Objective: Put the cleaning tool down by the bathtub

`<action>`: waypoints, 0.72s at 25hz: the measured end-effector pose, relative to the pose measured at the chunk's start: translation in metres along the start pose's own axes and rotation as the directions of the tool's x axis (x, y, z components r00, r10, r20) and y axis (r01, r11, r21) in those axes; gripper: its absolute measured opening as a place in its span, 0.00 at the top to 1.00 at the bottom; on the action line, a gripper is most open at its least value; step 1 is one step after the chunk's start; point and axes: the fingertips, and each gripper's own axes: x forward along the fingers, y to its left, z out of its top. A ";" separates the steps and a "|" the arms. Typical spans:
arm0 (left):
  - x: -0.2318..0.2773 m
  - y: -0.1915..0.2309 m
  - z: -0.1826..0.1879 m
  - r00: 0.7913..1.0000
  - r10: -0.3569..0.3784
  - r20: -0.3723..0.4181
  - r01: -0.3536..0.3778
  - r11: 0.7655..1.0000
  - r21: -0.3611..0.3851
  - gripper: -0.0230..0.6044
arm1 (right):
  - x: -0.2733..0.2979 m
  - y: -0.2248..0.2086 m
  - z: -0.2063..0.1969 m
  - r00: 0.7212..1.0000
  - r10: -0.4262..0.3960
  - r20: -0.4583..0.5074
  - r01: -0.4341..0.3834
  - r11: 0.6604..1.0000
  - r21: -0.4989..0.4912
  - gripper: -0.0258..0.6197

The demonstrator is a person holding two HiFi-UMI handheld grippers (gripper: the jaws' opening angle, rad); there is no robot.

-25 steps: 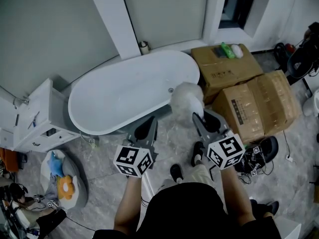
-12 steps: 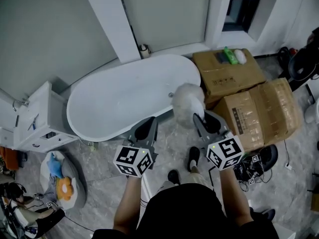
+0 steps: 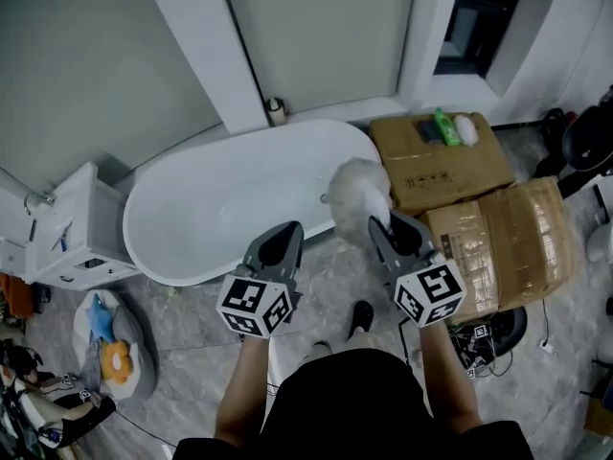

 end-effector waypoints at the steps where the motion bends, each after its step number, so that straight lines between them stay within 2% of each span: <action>1: 0.008 -0.002 0.002 1.000 0.004 0.003 -0.004 1.000 0.000 0.97 | 0.002 -0.008 0.001 1.000 0.005 0.001 -0.005 1.000 -0.002 0.82; 9: 0.056 -0.021 -0.001 0.999 0.037 0.002 -0.037 0.999 -0.003 0.97 | 0.006 -0.064 -0.006 0.999 0.036 -0.018 -0.036 0.999 -0.005 0.82; 18: 0.076 -0.021 -0.018 0.997 0.061 -0.046 -0.062 0.998 -0.024 0.97 | 0.016 -0.088 -0.029 0.997 0.049 -0.061 -0.046 0.998 0.044 0.82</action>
